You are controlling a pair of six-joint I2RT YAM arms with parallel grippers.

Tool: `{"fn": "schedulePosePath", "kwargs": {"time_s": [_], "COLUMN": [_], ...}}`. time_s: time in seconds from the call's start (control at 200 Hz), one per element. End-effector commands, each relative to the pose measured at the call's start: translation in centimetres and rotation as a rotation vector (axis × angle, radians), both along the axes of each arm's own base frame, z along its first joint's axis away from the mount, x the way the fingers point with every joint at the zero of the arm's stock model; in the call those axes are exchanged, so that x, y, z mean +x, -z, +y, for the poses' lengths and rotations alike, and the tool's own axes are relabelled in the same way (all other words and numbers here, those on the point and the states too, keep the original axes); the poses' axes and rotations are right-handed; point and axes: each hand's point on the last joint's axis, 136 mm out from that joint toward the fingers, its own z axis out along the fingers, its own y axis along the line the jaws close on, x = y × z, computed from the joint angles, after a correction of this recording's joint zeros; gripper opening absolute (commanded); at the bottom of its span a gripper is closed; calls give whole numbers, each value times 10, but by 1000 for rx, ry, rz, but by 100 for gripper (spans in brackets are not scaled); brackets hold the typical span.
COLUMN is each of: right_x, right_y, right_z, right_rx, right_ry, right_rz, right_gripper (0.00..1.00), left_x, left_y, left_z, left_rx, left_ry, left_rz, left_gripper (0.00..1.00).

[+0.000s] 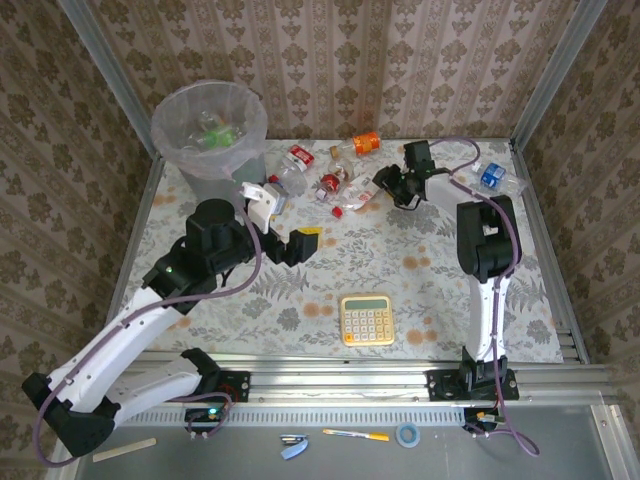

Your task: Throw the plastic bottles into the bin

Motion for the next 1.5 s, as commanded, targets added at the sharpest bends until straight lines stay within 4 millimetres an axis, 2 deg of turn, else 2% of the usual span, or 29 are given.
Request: {"fn": "schedulePosePath", "kwargs": {"time_s": [0.0, 0.35, 0.475, 0.58, 0.725, 0.945, 1.115, 1.195, 1.37, 1.495], "right_x": [12, 26, 29, 30, 29, 13, -8, -20, -50, -77], "right_y": [0, 20, 26, 26, 24, -3, -26, -42, -91, -119], "right_z": [4, 17, 20, 21, 23, 24, 21, 21, 26, 31], "right_rx": [29, 40, 37, 32, 41, 27, 33, 50, 86, 118], "right_ry": [-9, -33, -38, -36, -36, -54, -63, -78, -137, -188], "right_rz": [-14, 0, 11, 6, -1, -53, -90, -118, -225, -296], "right_gripper": [54, 55, 52, 46, 26, 15, 13, 12, 12, 12], "left_x": [-1, 1, 1, 1, 2, 4, 8, 10, 12, 18], "left_y": [0, 5, 5, 7, 9, 19, 29, 34, 48, 60], "left_z": [4, 4, 5, 5, 5, -2, -14, -21, -41, -52], "left_rx": [7, 9, 9, 11, 4, 16, 23, 21, 33, 4], "left_ry": [-15, -27, -30, -32, -36, -21, 3, 25, 106, 190], "left_rz": [-22, -3, 2, 7, 15, 36, 55, 64, 88, 181], "left_gripper": [100, 100, 100, 100, 100, 100, 100, 100, 100, 100]}}
